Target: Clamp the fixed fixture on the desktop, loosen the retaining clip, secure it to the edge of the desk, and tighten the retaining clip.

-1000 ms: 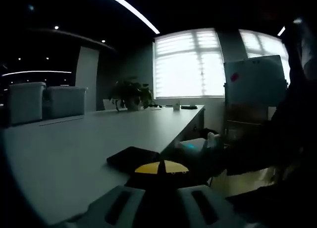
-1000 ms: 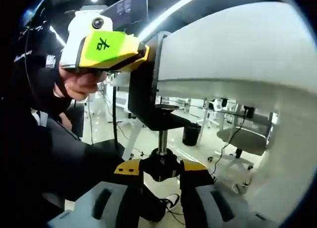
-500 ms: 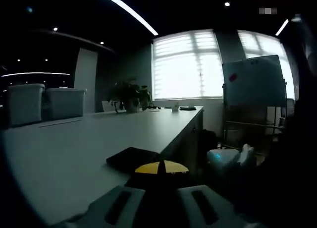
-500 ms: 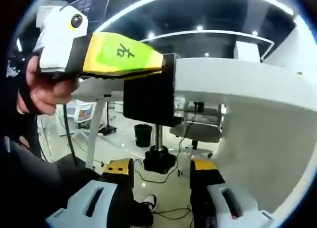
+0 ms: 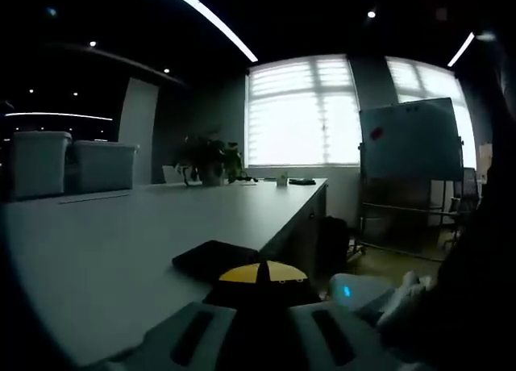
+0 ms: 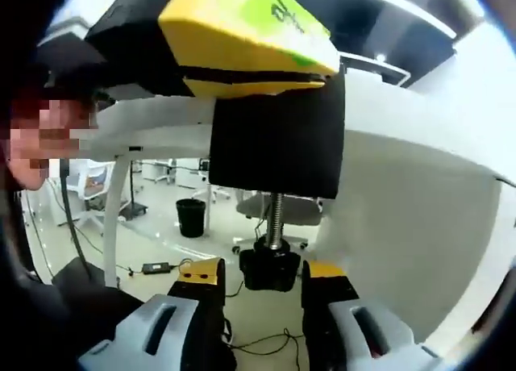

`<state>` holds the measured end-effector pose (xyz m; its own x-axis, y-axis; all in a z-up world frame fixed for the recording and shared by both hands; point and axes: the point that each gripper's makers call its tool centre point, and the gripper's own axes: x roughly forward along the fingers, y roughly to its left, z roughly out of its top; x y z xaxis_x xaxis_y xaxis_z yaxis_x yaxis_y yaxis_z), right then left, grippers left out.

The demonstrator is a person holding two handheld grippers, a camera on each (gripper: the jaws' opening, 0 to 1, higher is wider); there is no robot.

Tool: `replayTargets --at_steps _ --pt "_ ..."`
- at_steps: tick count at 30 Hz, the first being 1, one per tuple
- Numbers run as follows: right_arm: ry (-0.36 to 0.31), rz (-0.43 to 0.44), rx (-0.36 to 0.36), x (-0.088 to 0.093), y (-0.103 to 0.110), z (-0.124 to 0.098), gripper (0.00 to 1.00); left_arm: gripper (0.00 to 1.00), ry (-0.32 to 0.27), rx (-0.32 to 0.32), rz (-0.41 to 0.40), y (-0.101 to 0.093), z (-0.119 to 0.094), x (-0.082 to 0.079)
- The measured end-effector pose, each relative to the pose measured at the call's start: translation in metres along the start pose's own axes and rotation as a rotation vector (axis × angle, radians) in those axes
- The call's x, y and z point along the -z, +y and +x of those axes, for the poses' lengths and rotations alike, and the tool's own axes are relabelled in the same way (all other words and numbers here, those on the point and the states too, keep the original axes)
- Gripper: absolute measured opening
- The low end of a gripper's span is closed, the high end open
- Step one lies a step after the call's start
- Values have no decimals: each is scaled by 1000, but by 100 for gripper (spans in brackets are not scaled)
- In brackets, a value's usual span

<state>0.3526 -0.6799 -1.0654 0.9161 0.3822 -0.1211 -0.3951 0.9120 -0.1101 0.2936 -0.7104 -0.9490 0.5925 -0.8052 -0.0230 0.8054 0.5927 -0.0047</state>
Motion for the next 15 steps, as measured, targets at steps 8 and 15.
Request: replayTargets --at_steps 8,15 --pt "5 -5 -44 0 -2 -1 25 1 -1 -9 0 0 0 0" --pt "13 -9 -353 0 11 1 25 1 25 -32 20 -2 2 0"
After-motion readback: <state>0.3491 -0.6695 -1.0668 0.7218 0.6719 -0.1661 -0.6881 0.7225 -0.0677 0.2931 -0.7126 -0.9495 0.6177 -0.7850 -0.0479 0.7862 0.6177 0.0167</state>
